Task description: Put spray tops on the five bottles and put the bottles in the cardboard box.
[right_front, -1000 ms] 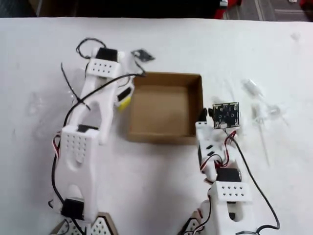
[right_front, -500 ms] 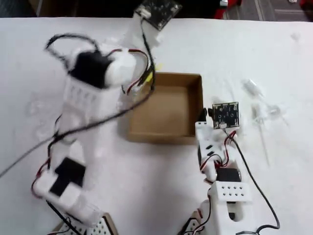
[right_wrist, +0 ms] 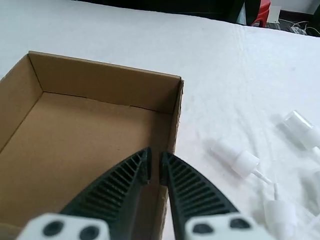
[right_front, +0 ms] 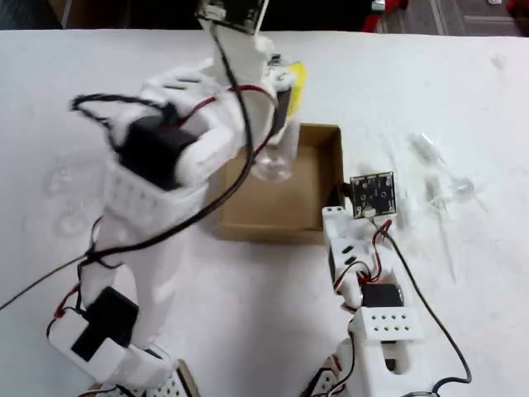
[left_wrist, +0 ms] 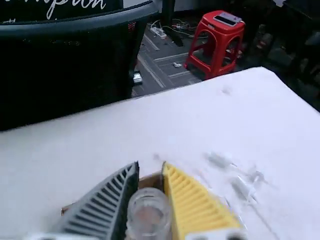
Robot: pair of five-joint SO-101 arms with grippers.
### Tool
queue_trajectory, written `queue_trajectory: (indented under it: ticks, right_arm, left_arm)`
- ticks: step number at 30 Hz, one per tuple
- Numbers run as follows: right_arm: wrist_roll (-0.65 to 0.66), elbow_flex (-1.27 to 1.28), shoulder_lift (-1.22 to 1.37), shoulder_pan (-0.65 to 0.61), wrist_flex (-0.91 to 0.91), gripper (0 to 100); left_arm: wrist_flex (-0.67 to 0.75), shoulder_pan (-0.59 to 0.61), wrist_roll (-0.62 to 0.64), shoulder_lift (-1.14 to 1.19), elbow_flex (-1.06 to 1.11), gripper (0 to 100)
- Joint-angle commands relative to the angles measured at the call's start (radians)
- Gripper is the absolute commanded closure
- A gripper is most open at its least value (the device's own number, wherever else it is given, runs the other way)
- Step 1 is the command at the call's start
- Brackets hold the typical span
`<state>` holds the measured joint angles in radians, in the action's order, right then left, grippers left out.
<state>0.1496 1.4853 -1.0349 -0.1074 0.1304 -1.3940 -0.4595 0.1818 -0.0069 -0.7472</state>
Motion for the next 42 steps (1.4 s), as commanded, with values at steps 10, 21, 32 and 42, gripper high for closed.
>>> queue_trajectory:
  ticks: [10,21,32,42]
  right_arm:
    - [-0.009,0.0,-0.47,-0.159,0.386,97.8]
    - [0.025,0.195,-0.677,0.022,0.209,98.1]
    - [-0.117,0.193,-0.507,0.168,0.051,97.8]
    - [-0.117,0.181,-0.344,0.213,-0.099,97.8]
  left_arm:
    - [0.81,0.065,0.201,-0.048,0.698,98]
    - [1.074,-0.007,0.193,-0.041,0.89,98]
    - [1.557,-0.022,-0.048,-0.038,1.175,98]
    - [1.625,-0.027,-0.083,0.266,1.042,98]
